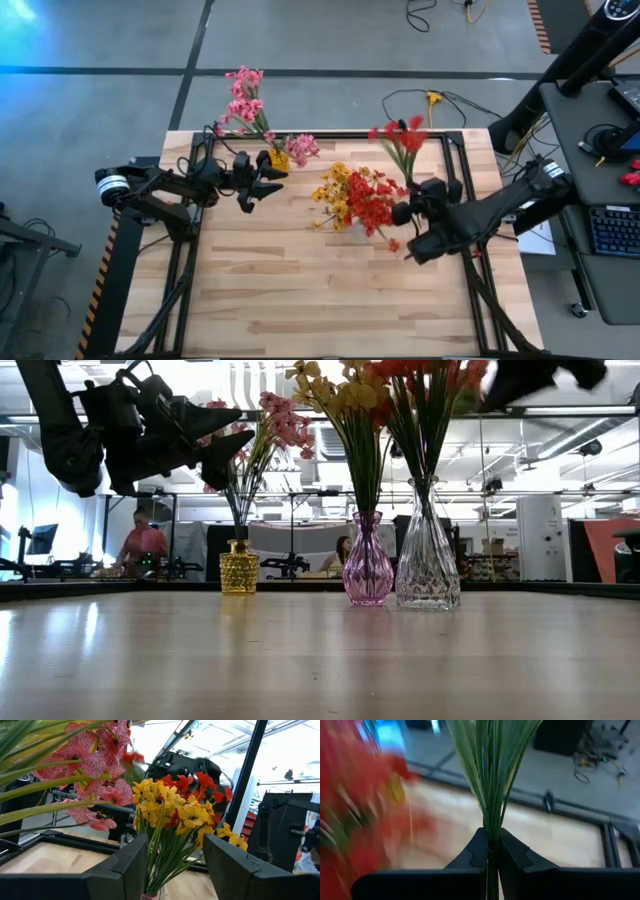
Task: Sort flowers into vase by color
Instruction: Put the red flowers into the transparent vase
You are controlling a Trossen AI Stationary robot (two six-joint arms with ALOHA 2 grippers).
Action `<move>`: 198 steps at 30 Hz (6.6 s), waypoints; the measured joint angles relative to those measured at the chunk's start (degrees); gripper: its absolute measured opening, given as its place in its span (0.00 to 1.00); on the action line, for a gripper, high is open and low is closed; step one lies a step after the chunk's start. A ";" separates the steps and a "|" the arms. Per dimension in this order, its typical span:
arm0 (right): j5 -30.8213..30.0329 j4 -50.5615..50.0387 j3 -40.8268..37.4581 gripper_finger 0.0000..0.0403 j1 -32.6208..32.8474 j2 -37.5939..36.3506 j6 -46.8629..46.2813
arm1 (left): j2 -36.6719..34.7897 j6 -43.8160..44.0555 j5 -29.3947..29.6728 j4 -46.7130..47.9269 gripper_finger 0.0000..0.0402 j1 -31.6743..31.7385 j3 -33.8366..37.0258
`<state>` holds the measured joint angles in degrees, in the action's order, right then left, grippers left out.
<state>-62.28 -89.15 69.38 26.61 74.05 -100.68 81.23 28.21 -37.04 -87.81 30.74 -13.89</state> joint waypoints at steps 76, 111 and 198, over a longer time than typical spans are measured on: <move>-8.50 178.75 -8.38 0.03 12.50 28.32 147.52 | 0.00 2.97 -0.98 0.53 0.43 -0.41 0.04; 17.61 144.78 -13.50 0.03 17.40 12.67 117.59 | -6.24 -29.41 48.81 22.20 0.38 -59.71 -10.33; -2.06 82.11 23.74 0.56 18.44 30.80 85.51 | 13.94 -30.50 60.58 50.45 0.00 -63.89 -40.17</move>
<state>-64.34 -7.04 93.12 45.05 104.86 -15.17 95.17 -2.30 23.54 -37.36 -33.14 -54.06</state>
